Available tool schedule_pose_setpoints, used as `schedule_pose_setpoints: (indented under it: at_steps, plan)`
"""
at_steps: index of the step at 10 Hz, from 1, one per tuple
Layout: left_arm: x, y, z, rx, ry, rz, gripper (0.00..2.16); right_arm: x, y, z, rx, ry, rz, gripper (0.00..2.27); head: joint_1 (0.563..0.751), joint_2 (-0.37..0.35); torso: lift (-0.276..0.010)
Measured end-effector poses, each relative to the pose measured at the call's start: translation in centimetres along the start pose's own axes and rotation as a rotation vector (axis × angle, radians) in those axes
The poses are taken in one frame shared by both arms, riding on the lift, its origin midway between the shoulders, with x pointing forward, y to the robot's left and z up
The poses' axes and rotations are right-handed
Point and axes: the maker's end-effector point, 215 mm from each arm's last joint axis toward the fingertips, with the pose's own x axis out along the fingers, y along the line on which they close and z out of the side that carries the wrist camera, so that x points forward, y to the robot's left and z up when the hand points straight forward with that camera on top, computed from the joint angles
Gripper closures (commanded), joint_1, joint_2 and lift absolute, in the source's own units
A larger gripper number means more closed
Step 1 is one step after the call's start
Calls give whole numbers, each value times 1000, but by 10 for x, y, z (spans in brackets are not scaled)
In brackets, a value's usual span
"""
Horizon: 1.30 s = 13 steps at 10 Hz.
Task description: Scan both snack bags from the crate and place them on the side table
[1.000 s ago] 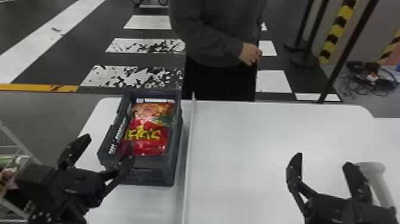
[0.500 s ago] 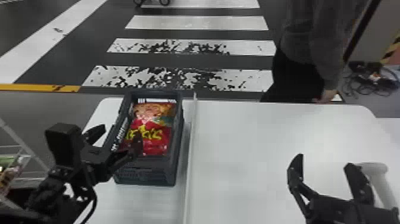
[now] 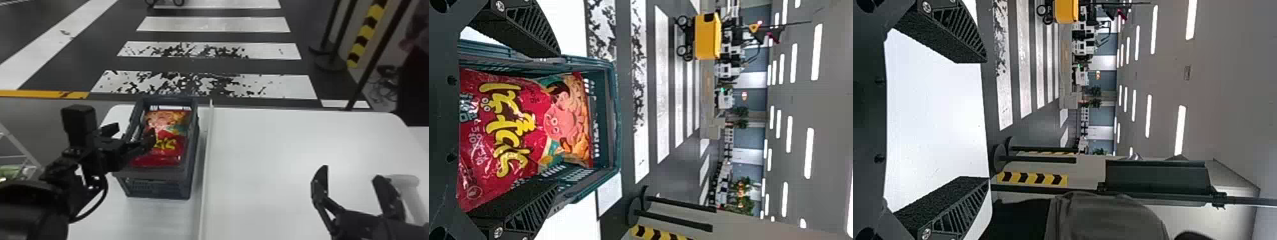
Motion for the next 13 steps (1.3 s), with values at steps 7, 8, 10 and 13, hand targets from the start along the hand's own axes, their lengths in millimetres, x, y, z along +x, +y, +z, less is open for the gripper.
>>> schedule_pose_setpoints:
  at_steps: [7, 8, 10, 13]
  plan:
    - [41, -18, -45, -30, 265, -66, 97, 0, 0, -2, -8, 2, 3, 83, 695, 28, -98]
    - [45, -20, -53, -30, 297, -69, 97, 0, 0, -2, -8, 2, 3, 83, 695, 26, -98]
    - [56, -23, -61, -20, 331, -72, 103, 0, 1, -3, -9, 3, 4, 83, 695, 21, -98]
    - [79, -32, -71, -3, 390, -88, 323, 0, 1, -3, -10, 3, 5, 83, 695, 7, -98]
